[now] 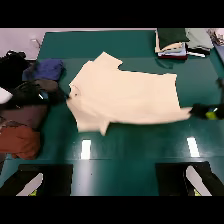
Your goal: Fold the shirts.
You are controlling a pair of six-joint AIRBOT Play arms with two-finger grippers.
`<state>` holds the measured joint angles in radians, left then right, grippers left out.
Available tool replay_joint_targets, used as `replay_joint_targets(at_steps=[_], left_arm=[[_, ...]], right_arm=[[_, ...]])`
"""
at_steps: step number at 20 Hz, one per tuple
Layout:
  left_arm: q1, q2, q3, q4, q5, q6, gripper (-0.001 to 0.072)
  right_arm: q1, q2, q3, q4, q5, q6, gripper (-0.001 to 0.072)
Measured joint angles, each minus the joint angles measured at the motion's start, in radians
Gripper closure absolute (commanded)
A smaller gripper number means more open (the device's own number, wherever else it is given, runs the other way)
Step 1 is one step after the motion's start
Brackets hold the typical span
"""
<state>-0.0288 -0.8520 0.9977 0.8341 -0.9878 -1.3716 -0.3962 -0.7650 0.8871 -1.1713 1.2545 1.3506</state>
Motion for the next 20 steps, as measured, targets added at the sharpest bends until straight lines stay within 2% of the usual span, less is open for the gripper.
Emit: replay_joint_targets(at_steps=[5,10,15,20], left_arm=[[0.000,0.078,0.552,0.014,-0.006,-0.010,0.0684],[0.000,0.095,0.949,0.121,0.027,-0.056,0.0684],[0.000,0.064,1.023,0.290,-0.007,-0.137,0.0683],[0.000,-0.118,0.899,0.344,-0.174,-0.165,0.0682]], right_arm=[[0.067,0.096,0.460,-0.005,-0.014,0.013,0.0697],[0.083,0.042,0.895,-0.006,0.042,0.023,0.0697],[0.084,-0.094,1.166,-0.027,0.154,0.061,0.0698],[0.090,-0.225,1.044,-0.048,0.197,0.079,0.0697]])
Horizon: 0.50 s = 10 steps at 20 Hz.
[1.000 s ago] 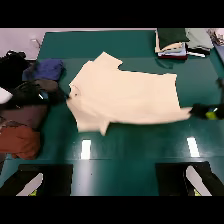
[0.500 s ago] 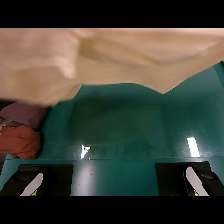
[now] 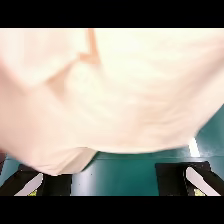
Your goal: Fold the shirts.
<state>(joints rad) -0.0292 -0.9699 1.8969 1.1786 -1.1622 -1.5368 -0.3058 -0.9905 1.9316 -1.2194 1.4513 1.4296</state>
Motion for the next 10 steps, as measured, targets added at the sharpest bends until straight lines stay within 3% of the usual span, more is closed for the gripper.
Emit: replay_joint_targets(at_steps=[4,10], left_arm=[[0.000,-0.214,-0.160,0.012,-0.072,0.000,0.0682],[0.000,-0.557,-0.256,-0.010,0.028,0.000,0.0683]], right_arm=[[0.027,-0.168,-0.200,-0.024,0.001,0.003,0.0697],[0.076,-0.470,-0.295,-0.037,-0.103,0.003,0.0697]])
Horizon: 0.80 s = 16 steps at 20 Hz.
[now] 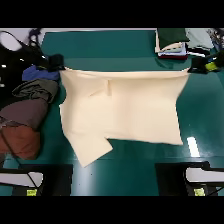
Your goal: Fold the shirts.
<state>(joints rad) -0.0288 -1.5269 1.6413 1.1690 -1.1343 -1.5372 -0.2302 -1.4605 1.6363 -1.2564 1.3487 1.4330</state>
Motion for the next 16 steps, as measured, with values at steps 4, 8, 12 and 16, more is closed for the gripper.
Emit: replay_joint_targets(at_steps=[4,8,12,16], left_arm=[[0.004,-0.104,0.041,-0.036,0.087,-0.002,0.0682],[0.034,-0.134,0.054,-0.048,0.047,0.011,0.0682],[0.043,-0.142,0.019,-0.048,-0.041,0.074,0.0679],[0.045,-0.144,-0.043,-0.045,-0.074,0.078,0.0166]], right_arm=[[0.010,-0.138,0.114,0.036,-0.018,-0.001,0.0697],[0.011,-0.182,0.158,0.046,0.017,-0.003,0.0697],[0.016,-0.169,0.058,0.045,0.026,-0.005,0.0694],[0.028,-0.138,-0.075,0.049,-0.013,-0.006,0.0323]])
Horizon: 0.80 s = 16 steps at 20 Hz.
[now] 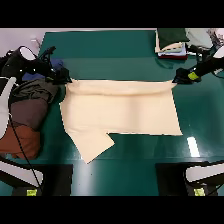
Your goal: Fold the shirts.
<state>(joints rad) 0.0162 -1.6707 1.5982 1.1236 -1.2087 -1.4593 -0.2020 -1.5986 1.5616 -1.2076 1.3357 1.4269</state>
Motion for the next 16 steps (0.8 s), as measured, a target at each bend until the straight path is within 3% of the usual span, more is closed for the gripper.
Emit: replay_joint_targets(at_steps=[7,12,16], left_arm=[[0.000,0.114,-0.121,0.090,-0.105,-0.036,0.0167],[0.000,0.414,-0.550,0.118,-0.085,-0.064,0.0166],[0.000,0.637,-0.882,0.011,-0.015,-0.075,0.0167]], right_arm=[[0.005,0.166,-0.205,0.002,-0.022,-0.013,0.0325],[0.005,0.383,-0.435,0.003,-0.026,-0.023,0.0325],[0.005,0.501,-0.522,0.008,-0.042,-0.024,0.0326]])
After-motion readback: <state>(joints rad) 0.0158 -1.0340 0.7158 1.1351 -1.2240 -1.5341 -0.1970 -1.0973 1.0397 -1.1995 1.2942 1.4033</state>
